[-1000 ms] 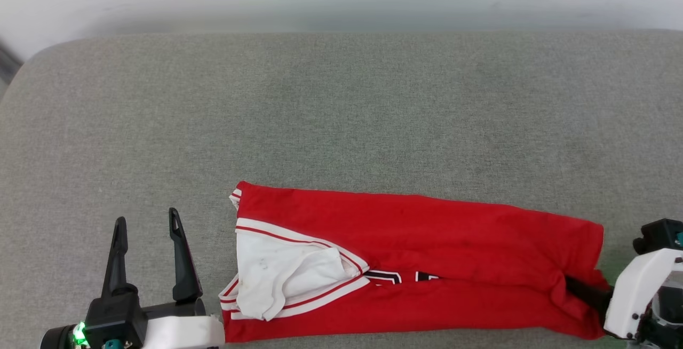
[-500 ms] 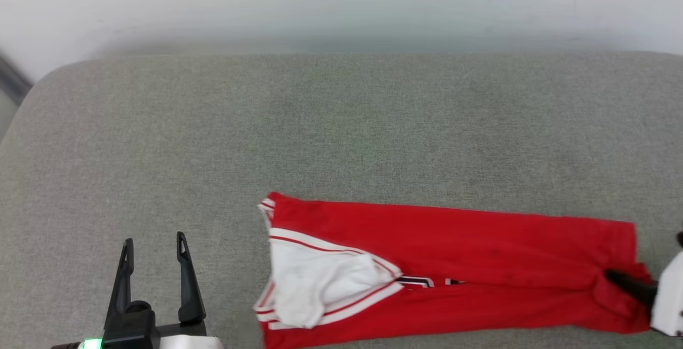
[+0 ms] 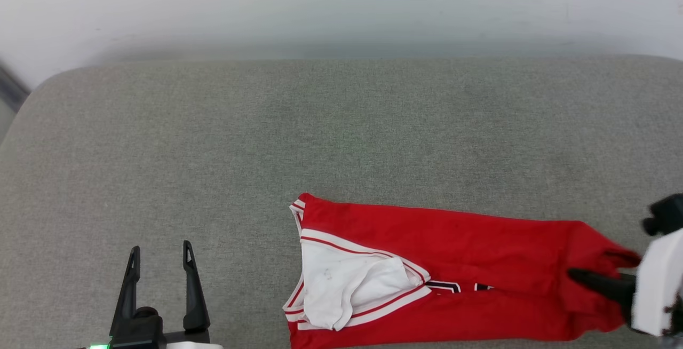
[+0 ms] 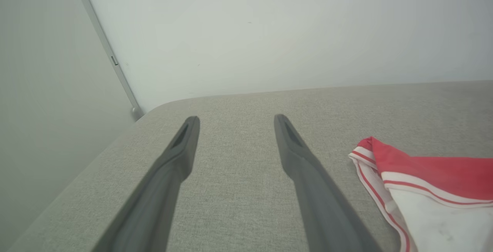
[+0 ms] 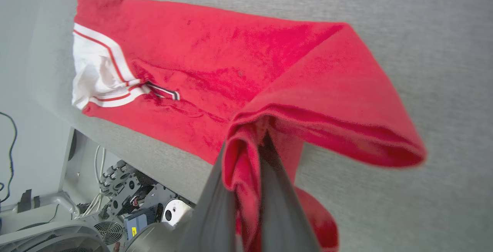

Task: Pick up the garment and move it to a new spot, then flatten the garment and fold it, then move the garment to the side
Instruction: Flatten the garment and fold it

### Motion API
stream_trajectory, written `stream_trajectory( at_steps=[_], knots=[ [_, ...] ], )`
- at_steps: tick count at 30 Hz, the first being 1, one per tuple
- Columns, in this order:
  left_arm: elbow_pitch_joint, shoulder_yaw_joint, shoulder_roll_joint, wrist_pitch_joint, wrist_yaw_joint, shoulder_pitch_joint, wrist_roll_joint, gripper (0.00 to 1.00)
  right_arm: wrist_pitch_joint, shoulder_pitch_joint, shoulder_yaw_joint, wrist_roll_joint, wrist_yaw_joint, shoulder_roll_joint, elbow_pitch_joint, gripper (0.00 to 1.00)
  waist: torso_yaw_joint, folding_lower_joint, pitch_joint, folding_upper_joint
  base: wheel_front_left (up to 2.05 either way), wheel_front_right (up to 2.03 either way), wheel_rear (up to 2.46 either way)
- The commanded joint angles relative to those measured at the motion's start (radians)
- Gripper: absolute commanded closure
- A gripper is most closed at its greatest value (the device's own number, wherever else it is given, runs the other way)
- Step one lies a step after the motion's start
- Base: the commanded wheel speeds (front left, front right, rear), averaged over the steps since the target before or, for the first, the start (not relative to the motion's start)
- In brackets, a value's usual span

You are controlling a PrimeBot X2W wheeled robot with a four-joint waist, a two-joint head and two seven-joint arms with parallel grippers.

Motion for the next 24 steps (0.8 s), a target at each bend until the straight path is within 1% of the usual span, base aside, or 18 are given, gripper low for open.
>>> stream_trajectory(
  at_steps=[1, 3, 6, 11, 14, 18, 22, 24],
  knots=[
    [0.002, -0.001, -0.003, -0.002, -0.002, 0.002, 0.003, 0.0, 0.009, -0.007, 0.006, 0.001, 0.0, 0.017, -0.025, 1.0, 0.001, 0.0, 0.003, 0.0, 0.0, 0.0, 0.0],
    [0.004, -0.004, -0.003, -0.002, -0.006, -0.008, 0.004, 0.0, 0.039, -0.029, 0.021, -0.017, 0.0, 0.04, -0.086, 1.0, 0.004, 0.0, 0.009, 0.0, 0.0, 0.0, 0.0],
    [0.007, -0.008, -0.007, -0.002, -0.009, -0.022, -0.002, 0.0, 0.094, -0.078, 0.062, -0.059, 0.0, 0.093, -0.151, 1.0, 0.007, 0.0, 0.023, 0.0, 0.0, 0.0, 0.0],
    [0.013, -0.012, -0.01, -0.002, -0.017, -0.05, -0.001, 0.0, 0.181, -0.217, 0.154, -0.146, 0.0, 0.216, -0.183, 1.0, 0.012, 0.0, 0.057, 0.0, 0.0, 0.0, 0.0],
    [0.017, -0.016, -0.013, -0.002, -0.023, -0.069, -0.002, 0.0, 0.212, -0.305, 0.227, -0.199, 0.0, 0.303, -0.162, 1.0, 0.017, 0.0, 0.083, 0.0, 0.0, 0.0, 0.0],
    [0.021, -0.019, -0.015, -0.002, -0.03, -0.096, -0.002, 0.0, 0.226, -0.41, 0.334, -0.259, 0.0, 0.399, -0.104, 1.0, 0.028, 0.0, 0.114, 0.0, 0.0, 0.0, 0.0],
    [0.027, -0.026, -0.019, -0.002, -0.036, -0.121, -0.001, 0.0, 0.211, -0.489, 0.442, -0.314, 0.0, 0.458, -0.005, 1.0, 0.041, 0.0, 0.14, 0.0, 0.0, 0.0, 0.0],
    [0.03, -0.029, -0.022, -0.002, -0.039, -0.132, -0.002, 0.0, 0.193, -0.519, 0.494, -0.347, 0.0, 0.474, 0.054, 1.0, 0.05, 0.0, 0.152, 0.0, 0.0, 0.0, 0.0]
  ],
)
